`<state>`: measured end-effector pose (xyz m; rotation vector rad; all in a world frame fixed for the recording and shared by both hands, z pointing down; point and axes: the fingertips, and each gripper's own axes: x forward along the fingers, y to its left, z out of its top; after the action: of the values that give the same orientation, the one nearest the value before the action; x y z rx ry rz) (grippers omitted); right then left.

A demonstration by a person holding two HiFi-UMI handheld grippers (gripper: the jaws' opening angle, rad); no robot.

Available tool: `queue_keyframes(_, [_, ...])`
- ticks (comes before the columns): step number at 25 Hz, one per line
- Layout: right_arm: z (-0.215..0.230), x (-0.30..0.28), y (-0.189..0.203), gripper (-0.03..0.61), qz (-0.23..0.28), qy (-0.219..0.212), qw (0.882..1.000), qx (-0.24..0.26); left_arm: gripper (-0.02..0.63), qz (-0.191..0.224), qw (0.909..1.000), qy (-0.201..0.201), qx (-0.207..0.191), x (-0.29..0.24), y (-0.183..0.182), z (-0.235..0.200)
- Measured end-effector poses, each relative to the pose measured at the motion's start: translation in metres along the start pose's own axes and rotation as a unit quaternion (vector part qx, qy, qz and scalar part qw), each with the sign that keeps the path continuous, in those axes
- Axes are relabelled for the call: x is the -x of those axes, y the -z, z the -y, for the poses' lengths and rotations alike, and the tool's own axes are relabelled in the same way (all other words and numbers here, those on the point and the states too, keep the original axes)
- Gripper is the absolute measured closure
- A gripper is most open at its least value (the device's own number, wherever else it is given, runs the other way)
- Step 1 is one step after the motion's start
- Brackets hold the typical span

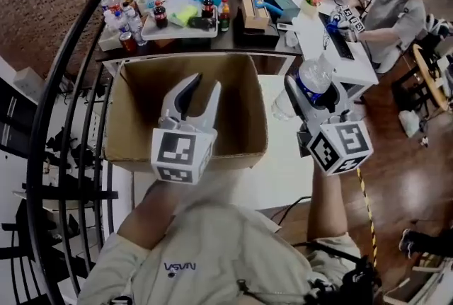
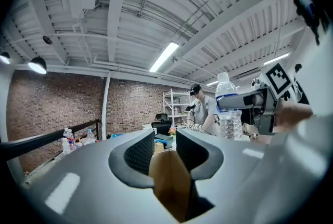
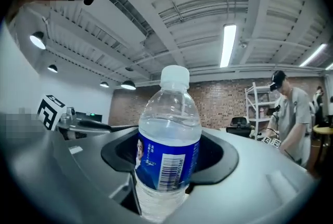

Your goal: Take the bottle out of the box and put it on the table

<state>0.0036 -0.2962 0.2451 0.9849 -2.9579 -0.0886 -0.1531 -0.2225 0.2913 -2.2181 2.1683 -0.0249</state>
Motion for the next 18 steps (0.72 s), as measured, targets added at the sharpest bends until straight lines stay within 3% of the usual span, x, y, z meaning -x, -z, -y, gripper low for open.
queue_keyframes(7, [0.065, 0.047, 0.089, 0.296, -0.025, 0.098, 0.994, -0.038, 0.509, 0.002, 0.9989, 0.047, 0.001, -0.013, -0.004, 0.059])
queue_keyframes(11, [0.084, 0.068, 0.136, 0.296, -0.053, 0.122, 0.99, -0.053, 0.509, -0.002, 0.9968, 0.079, -0.011, -0.019, -0.006, 0.098])
queue_keyframes(18, [0.111, 0.096, 0.172, 0.296, -0.072, 0.142, 0.985, -0.062, 0.509, 0.022, 0.9927, 0.118, -0.013, -0.034, -0.024, 0.163])
